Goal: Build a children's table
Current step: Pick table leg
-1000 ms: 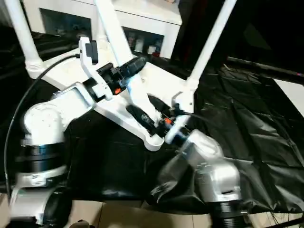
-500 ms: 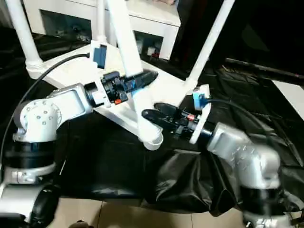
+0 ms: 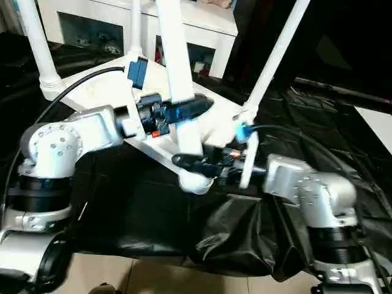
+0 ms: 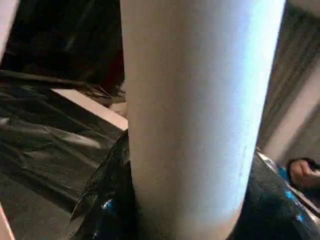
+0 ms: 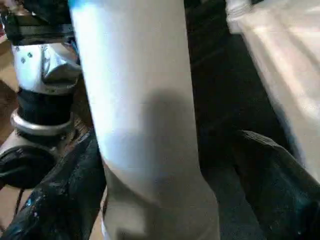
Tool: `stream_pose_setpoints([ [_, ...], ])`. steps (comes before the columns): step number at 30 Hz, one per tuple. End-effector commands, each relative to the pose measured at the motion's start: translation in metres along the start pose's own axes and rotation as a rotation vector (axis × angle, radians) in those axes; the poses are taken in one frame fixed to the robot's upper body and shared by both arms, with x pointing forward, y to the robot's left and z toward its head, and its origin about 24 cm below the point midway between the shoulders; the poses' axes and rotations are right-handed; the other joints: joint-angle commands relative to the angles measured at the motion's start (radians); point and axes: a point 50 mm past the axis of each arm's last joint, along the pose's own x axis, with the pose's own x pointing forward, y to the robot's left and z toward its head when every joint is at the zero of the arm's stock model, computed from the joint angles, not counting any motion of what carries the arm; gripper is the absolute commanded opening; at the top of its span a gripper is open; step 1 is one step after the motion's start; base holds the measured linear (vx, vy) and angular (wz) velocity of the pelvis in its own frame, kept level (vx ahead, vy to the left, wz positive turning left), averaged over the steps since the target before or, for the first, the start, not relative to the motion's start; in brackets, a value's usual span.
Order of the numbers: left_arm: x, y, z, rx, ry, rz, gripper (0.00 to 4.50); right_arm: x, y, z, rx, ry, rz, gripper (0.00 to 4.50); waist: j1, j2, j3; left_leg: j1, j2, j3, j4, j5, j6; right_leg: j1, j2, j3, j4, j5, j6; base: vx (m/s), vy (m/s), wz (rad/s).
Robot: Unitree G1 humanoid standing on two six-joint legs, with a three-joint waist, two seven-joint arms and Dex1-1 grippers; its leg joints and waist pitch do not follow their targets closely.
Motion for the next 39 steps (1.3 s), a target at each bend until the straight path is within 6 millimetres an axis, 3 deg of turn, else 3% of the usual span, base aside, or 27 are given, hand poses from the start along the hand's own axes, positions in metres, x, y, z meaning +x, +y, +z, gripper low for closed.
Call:
stream_pose_setpoints([
  [1,0.009,-0.018,-0.006,0.018,0.057,-0.147,1.93,-0.007,-0.003,0.003,-0.01,-0.003,-0.039,3.86,0.003,0.021,-0.069,0.017,0.038,-0.014,-0.079,-0.188,-0.082,0.056,-0.061,0.048,-0.064,-0.26,-0.096,0.0,0.0,0.0],
  [9,0.008,-0.024,-0.011,0.032,0.121,-0.262,1.93,-0.006,0.01,-0.006,-0.004,0.045,0.063,3.86,0.006,0.026,-0.066,0.02,0.038,-0.014,-0.082,-0.23,-0.092,0.055,-0.064,0.05,-0.069,-0.31,-0.089,0.0,0.0,0.0],
  [13,0.009,-0.024,-0.01,0.032,0.12,-0.273,1.93,-0.005,0.014,-0.009,0.007,0.058,0.095,3.51,0.005,0.021,-0.066,0.019,0.039,-0.015,-0.081,-0.233,-0.089,0.053,-0.066,0.049,-0.073,-0.35,-0.073,0.0,0.0,0.0],
  [15,0.009,-0.023,-0.009,0.035,0.107,-0.275,1.93,-0.004,0.015,-0.013,0.015,0.066,0.105,3.41,0.005,0.033,-0.066,0.019,0.038,-0.017,-0.082,-0.24,-0.094,0.053,-0.066,0.049,-0.073,-0.345,-0.075,0.0,0.0,0.0],
  [16,0.009,-0.022,-0.01,0.036,0.104,-0.274,1.93,-0.004,0.015,-0.015,0.016,0.069,0.105,3.29,0.003,0.028,-0.066,0.019,0.038,-0.016,-0.081,-0.244,-0.094,0.052,-0.065,0.048,-0.074,-0.344,-0.076,0.0,0.0,0.0],
  [18,0.01,-0.021,-0.011,0.038,0.102,-0.264,1.93,-0.003,0.014,-0.017,0.016,0.056,0.091,3.14,0.005,0.034,-0.066,0.019,0.038,-0.016,-0.082,-0.25,-0.095,0.052,-0.065,0.049,-0.076,-0.336,-0.079,0.0,0.0,0.0],
  [19,0.011,-0.018,-0.012,0.047,0.091,-0.233,1.93,-0.003,0.011,-0.017,0.007,0.025,0.053,3.1,0.008,0.052,-0.067,0.021,0.038,-0.018,-0.083,-0.253,-0.099,0.053,-0.065,0.049,-0.072,-0.317,-0.087,0.0,0.0,0.0],
  [20,0.011,-0.018,-0.012,0.047,0.091,-0.233,1.93,-0.003,0.011,-0.017,0.007,0.025,0.053,3.1,0.004,0.044,-0.067,0.019,0.039,-0.017,-0.083,-0.253,-0.099,0.052,-0.064,0.049,-0.075,-0.308,-0.088,0.0,0.0,0.0],
  [21,0.011,-0.017,-0.012,0.048,0.087,-0.221,2.28,-0.002,0.011,-0.017,0.002,0.019,0.043,2.93,0.004,0.039,-0.068,0.019,0.037,-0.017,-0.082,-0.255,-0.097,0.055,-0.063,0.047,-0.072,-0.309,-0.093,0.0,0.0,0.0],
  [22,0.012,-0.011,-0.011,0.054,0.067,-0.151,2.49,-0.002,0.009,-0.018,-0.008,0.009,0.015,2.82,0.005,0.045,-0.069,0.019,0.037,-0.017,-0.082,-0.251,-0.097,0.056,-0.064,0.048,-0.07,-0.302,-0.097,0.0,0.0,0.0],
  [23,0.012,-0.006,-0.01,0.036,0.053,-0.103,2.63,-0.002,0.008,-0.019,-0.013,0.003,0.002,2.76,0.006,0.042,-0.067,0.017,0.037,-0.016,-0.082,-0.25,-0.093,0.055,-0.063,0.049,-0.072,-0.301,-0.098,0.0,0.0,0.0],
  [26,0.01,-0.003,-0.009,0.041,0.034,-0.067,2.76,0.0,0.007,-0.019,-0.032,-0.015,-0.038,2.59,0.003,0.051,-0.068,0.018,0.036,-0.017,-0.082,-0.261,-0.093,0.055,-0.064,0.048,-0.075,-0.334,-0.089,0.0,0.0,0.0],
  [28,0.011,-0.001,-0.008,0.058,0.016,-0.015,2.89,0.001,0.006,-0.019,-0.045,-0.019,-0.058,2.48,0.002,0.05,-0.068,0.018,0.037,-0.018,-0.083,-0.263,-0.09,0.057,-0.063,0.048,-0.075,-0.338,-0.086,0.0,0.0,0.0],
  [31,0.012,0.011,-0.003,0.082,-0.06,0.223,3.08,0.004,-0.003,-0.017,-0.13,-0.02,-0.201,2.25,0.0,0.047,-0.068,0.017,0.039,-0.019,-0.082,-0.263,-0.091,0.057,-0.065,0.048,-0.075,-0.335,-0.079,0.0,0.0,0.0],
  [33,0.012,0.012,-0.004,0.078,-0.063,0.247,3.09,0.006,-0.006,-0.017,-0.142,-0.028,-0.244,2.07,0.0,0.044,-0.067,0.017,0.035,-0.017,-0.081,-0.26,-0.082,0.056,-0.064,0.047,-0.08,-0.365,-0.062,0.0,0.0,0.0],
  [34,0.012,0.013,-0.006,0.071,-0.062,0.304,2.79,0.01,-0.009,-0.016,-0.156,-0.049,-0.298,2.01,-0.001,0.047,-0.066,0.016,0.036,-0.018,-0.082,-0.254,-0.084,0.053,-0.065,0.048,-0.079,-0.366,-0.06,0.0,0.0,0.0],
  [39,0.011,0.019,-0.009,0.034,-0.087,0.411,2.59,0.022,-0.01,-0.016,-0.167,-0.083,-0.342,1.94,-0.005,0.048,-0.068,0.016,0.036,-0.018,-0.082,-0.247,-0.081,0.052,-0.06,0.048,-0.075,-0.315,-0.063,0.0,0.0,0.0],
])
